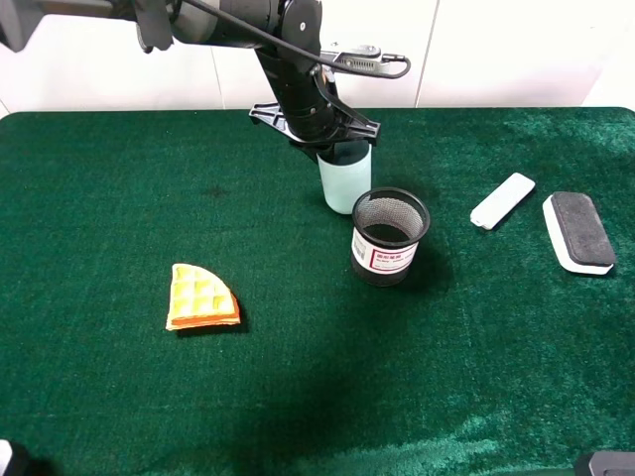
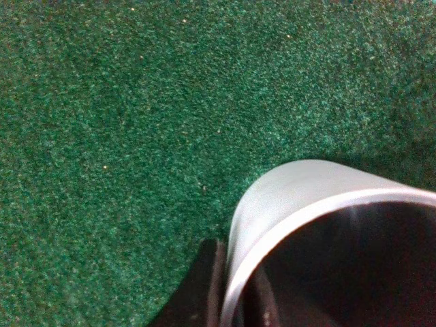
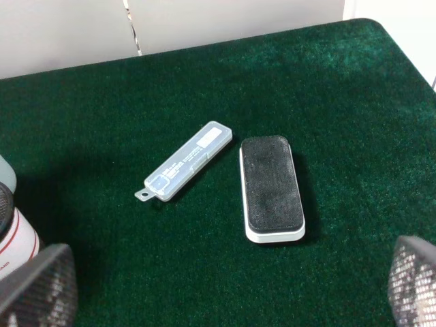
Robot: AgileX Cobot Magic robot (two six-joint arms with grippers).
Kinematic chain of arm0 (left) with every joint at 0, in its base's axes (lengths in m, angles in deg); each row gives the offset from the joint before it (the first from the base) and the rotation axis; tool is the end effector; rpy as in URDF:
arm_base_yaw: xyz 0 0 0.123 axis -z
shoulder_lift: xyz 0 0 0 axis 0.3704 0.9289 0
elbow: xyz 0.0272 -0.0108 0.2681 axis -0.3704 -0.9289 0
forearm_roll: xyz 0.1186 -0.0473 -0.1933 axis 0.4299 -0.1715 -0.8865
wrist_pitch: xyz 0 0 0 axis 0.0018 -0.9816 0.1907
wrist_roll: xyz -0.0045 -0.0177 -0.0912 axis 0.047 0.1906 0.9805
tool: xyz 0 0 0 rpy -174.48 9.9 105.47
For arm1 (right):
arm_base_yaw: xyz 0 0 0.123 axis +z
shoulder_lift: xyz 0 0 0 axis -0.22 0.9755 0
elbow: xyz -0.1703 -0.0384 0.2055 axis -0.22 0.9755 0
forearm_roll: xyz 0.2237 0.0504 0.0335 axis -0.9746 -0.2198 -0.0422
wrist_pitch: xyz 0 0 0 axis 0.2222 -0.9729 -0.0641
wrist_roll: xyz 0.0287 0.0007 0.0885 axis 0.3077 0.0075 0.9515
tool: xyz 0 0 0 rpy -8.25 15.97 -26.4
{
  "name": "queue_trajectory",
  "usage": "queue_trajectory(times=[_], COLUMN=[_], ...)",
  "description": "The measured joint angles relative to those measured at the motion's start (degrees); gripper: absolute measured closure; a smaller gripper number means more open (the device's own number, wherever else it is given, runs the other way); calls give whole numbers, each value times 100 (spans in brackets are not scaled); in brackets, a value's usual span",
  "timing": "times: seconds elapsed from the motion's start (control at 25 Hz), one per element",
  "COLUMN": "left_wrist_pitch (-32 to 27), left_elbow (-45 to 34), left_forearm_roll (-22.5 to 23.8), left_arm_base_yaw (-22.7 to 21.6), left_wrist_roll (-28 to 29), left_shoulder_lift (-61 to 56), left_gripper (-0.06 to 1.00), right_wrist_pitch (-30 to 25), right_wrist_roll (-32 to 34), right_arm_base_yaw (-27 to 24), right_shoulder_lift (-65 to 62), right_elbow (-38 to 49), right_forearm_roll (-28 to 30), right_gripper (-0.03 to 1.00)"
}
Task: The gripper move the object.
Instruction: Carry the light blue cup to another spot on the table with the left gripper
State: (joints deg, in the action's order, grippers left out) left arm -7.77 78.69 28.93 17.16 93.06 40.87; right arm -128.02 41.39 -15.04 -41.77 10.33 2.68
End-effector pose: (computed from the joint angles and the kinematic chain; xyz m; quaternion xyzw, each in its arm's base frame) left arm 0.3629 -0.2871 0.1513 0.1986 0.9461 -0.0943 0.2380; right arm -0.0040 0.0015 0.2701 0.0369 0.8385 0.0105 0.5435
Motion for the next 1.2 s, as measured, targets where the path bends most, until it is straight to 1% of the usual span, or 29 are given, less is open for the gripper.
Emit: queue_trajectory(times=[0.28,0.52,1.2], left_wrist_pitch=[-202,-449,-1923], left_elbow=[0,39,183], left_forearm_roll=[6,85,116], left_arm_base_yaw=[-5,-5,-5], left_wrist_roll=[2,2,2], left_shoulder_lift=[-123,-472,-1418], left_gripper=[88,88,88], right_wrist_pitch=[0,-8,-8], right_wrist_roll=[0,0,0], right_arm_base_yaw=[0,0,0], right_shoulder_lift=[0,0,0], right_elbow=[0,0,0], right_forearm_roll=[0,0,0], right_gripper=[27,27,27])
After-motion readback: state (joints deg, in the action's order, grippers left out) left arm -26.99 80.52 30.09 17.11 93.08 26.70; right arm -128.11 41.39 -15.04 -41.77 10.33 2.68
